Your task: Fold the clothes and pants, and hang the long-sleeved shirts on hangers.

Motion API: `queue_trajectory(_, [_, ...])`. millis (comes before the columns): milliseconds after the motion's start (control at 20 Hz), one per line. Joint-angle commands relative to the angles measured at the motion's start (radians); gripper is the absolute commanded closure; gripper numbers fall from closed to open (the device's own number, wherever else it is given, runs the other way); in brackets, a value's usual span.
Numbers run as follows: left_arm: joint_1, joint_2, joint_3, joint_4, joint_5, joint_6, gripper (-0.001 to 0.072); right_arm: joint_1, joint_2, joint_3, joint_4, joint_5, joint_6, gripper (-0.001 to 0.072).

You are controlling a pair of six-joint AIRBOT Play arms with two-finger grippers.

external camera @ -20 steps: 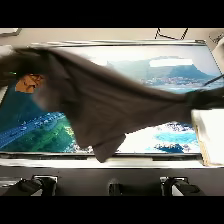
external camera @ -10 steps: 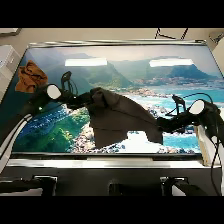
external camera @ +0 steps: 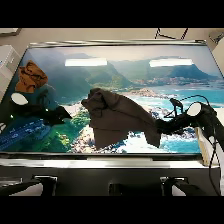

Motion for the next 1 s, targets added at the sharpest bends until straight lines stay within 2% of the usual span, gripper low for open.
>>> queue_trajectory(0, [0.003, 0.010, -0.244, -0.308, 0.210, 0.154, 0.0168, 0.000, -0.001, -0.001, 0.003, 0.002, 0.000, 0.0677])
queue_trajectory(150, [-0.045, -0.026, -0.317, -0.473, 0.302, 0.257, 0.0178, 0.000, -0.001, -0.001, 0.004, 0.000, 0.000, 0.0677])
queue_trajectory(350, [-0.115, -0.084, -0.317, -0.596, 0.357, 0.330, 0.0196, 0.000, -0.001, -0.001, 0.006, 0.002, 0.000, 0.0677])
queue_trajectory(550, [-0.168, -0.103, -0.314, -0.664, 0.431, 0.334, 0.0197, 0.000, -0.001, -0.001, 0.019, 0.005, 0.004, 0.0676])
queue_trajectory(750, [-0.212, -0.120, -0.314, -0.674, 0.473, 0.333, 0.0237, 0.000, -0.001, -0.001, 0.019, 0.005, 0.004, 0.0676])
queue_trajectory(850, [-0.225, -0.122, -0.315, -0.678, 0.492, 0.330, 0.0469, 0.000, -0.001, -0.001, 0.019, 0.006, 0.004, 0.0676])
queue_trajectory(950, [-0.228, -0.122, -0.314, -0.681, 0.504, 0.331, 0.0598, 0.000, -0.001, -0.001, 0.019, 0.012, 0.003, 0.0676])
